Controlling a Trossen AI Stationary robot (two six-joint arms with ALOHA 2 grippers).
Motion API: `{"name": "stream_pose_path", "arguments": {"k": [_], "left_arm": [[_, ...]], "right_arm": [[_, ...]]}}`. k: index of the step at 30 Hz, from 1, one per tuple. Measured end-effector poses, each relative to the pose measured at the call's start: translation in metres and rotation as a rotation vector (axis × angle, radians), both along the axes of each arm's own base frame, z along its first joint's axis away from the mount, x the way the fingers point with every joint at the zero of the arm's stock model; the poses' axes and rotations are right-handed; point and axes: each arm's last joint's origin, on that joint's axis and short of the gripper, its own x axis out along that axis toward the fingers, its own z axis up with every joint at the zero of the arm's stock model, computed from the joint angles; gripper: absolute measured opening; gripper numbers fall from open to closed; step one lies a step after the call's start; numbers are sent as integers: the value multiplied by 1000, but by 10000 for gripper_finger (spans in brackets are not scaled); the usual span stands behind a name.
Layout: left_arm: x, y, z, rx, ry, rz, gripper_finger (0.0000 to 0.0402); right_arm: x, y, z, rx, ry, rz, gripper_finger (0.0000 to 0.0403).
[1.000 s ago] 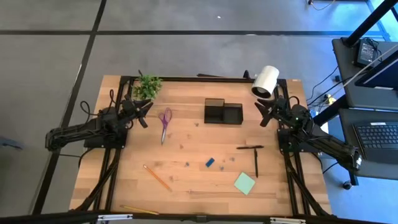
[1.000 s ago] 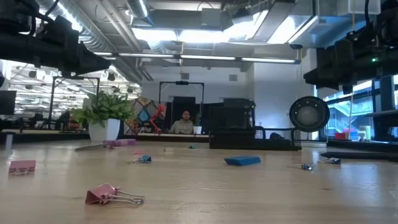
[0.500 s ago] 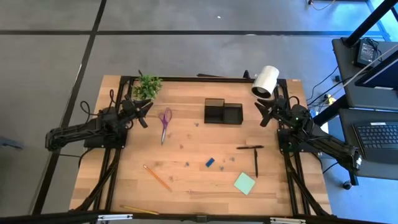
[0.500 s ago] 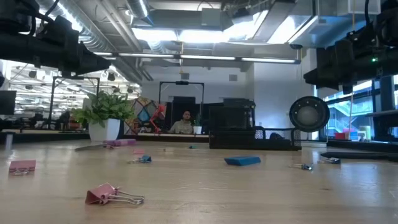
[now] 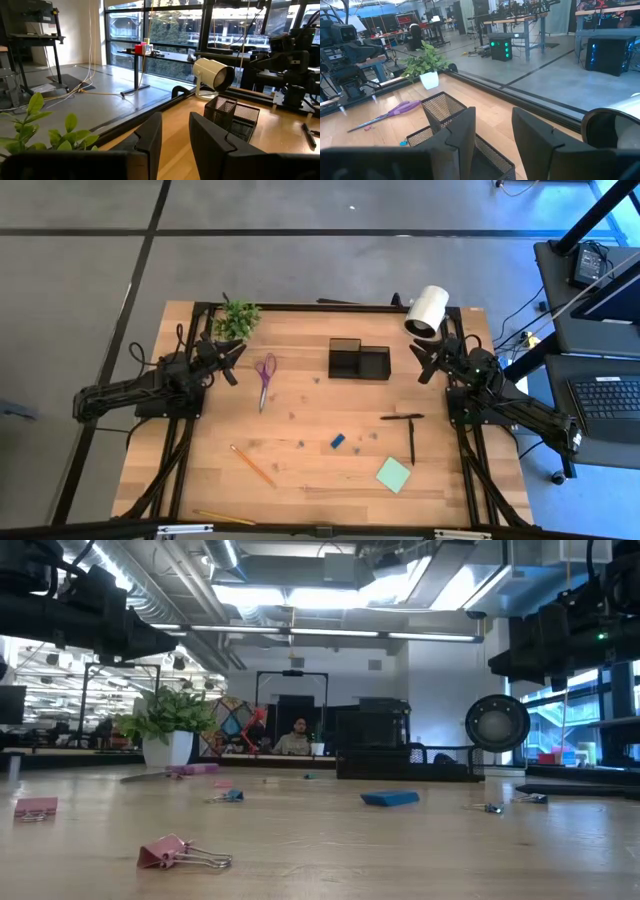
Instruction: Pick and place office supplies into organizer
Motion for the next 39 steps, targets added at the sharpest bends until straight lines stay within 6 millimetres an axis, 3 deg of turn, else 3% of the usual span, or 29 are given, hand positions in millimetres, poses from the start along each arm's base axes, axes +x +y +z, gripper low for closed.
{"name": "stream_pose_path", "arguments": {"k": [39], "left_arm": [[0, 0, 0, 0, 1, 0, 93]], "right_arm": [[0, 0, 0, 52, -37, -5, 133]]}}
